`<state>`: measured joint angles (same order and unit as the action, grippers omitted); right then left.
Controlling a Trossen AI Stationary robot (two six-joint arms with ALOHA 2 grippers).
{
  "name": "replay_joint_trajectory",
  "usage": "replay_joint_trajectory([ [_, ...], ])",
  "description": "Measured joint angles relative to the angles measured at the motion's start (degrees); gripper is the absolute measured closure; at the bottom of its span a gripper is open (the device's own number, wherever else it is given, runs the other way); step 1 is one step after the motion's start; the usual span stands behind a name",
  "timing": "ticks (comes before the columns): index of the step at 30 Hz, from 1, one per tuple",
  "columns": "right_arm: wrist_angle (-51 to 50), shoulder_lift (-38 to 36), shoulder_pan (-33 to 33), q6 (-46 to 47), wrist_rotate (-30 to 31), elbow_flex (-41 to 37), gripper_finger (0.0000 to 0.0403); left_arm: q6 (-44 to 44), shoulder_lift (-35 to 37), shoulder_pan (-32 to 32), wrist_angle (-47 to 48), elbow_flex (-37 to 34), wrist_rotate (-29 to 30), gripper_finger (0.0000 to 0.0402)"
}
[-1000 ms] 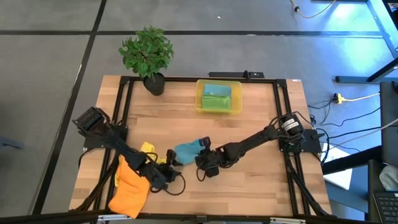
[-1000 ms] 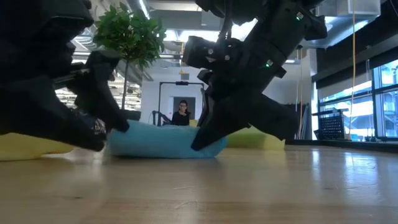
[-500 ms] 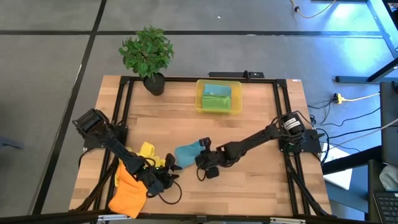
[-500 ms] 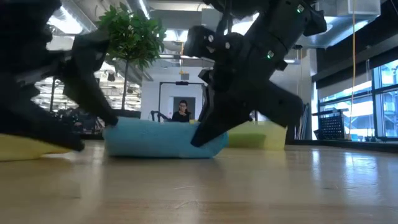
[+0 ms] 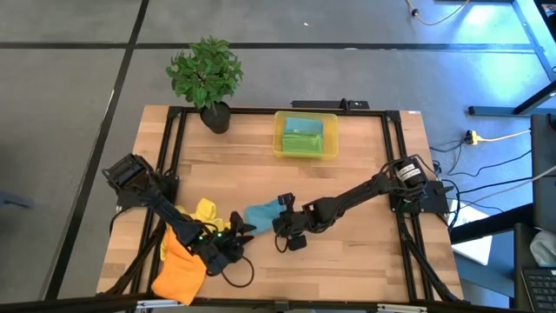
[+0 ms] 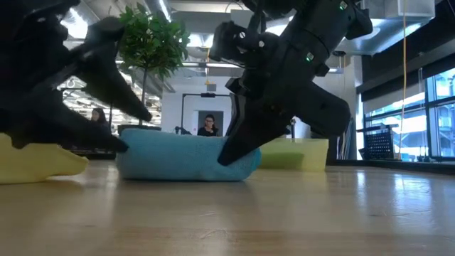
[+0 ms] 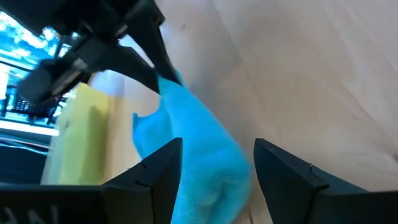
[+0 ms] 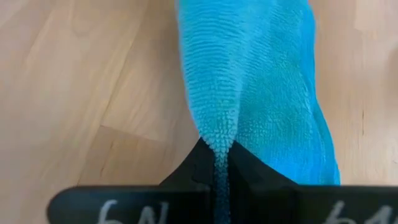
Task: Fold microfiber towels
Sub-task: Put the folded blue microfiber towel into the yellow bin
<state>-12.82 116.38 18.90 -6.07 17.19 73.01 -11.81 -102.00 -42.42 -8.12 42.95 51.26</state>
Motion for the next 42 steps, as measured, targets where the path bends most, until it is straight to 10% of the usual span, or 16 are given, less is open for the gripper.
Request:
replay_joint_trajectory([
  [33,-0.91,0.09,0.02,1.14,-1.93,-0.02,0.0390,2.22,-0.92,4.46,8.91,2.40,-7.58,0.0214],
  [42,-3.99,-0.39,0.04,3.28,-0.08,-0.04,0.0390,1.91,-0.92,4.60,8.02,2.40,-5.01,0.0359],
])
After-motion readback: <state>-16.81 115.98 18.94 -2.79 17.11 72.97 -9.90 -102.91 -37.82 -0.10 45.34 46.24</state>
